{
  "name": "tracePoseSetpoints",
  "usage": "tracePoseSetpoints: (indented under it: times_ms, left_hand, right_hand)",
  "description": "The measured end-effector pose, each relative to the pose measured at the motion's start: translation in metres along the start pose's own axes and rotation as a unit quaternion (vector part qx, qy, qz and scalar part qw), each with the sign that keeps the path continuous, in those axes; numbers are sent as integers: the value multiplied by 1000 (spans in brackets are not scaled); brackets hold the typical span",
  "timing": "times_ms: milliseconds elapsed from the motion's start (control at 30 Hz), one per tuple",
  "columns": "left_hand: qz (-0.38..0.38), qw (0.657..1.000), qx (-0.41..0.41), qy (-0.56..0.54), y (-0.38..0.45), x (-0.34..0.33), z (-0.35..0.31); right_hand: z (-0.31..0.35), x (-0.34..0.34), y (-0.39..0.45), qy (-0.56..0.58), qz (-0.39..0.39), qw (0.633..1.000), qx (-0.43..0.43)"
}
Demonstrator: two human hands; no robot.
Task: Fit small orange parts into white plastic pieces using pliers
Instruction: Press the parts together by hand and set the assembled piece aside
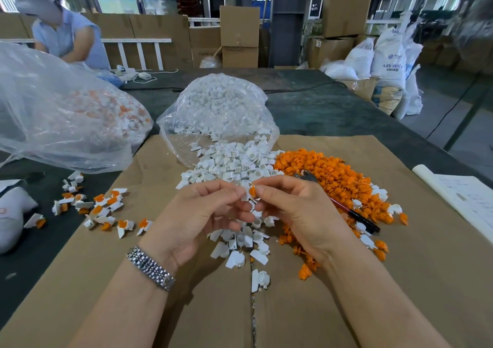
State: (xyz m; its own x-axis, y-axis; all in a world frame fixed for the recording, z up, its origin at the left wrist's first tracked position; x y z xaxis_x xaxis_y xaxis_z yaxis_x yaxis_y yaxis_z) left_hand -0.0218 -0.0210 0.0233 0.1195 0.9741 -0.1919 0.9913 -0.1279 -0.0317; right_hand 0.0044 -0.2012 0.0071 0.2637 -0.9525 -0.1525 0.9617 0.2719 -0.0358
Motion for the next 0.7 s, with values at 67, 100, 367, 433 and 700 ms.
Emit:
tracePoseSetpoints:
  times_ms: [67, 100, 367, 433, 700]
  left_hand:
    - [19, 1000, 2, 8, -1, -2, -1]
    - [23, 1000, 0, 13, -1, -2, -1]
    - [17, 998, -8, 68, 0, -1, 1]
    - [16, 996, -21, 88, 2, -2, 2]
    - [28, 995, -59, 73, 5, 3, 2]
  right_hand:
    - [0, 0, 0, 23, 1, 1000, -9]
    - [-1, 0, 1, 32, 2, 999, -13]
    - [-3, -4, 0, 29, 6, 999, -27]
    - [-3, -4, 0, 28, 5, 999, -27]
    - [1, -4, -2, 38, 39, 998, -16]
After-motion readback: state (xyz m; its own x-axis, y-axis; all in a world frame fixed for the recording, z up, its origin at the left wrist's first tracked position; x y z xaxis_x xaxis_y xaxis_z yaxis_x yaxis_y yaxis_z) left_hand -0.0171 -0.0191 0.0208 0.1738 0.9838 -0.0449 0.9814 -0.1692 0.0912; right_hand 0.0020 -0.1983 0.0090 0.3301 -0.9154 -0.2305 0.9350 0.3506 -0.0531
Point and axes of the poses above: each hand's wrist, its own y-axis towards the middle knuckle, its own x-axis out of the back of the hand, z = x × y, the point moved 2 cm from there along y, towards the middle knuckle, and after that the axes turned 4 degrees about -x, right-handed, at the moved point
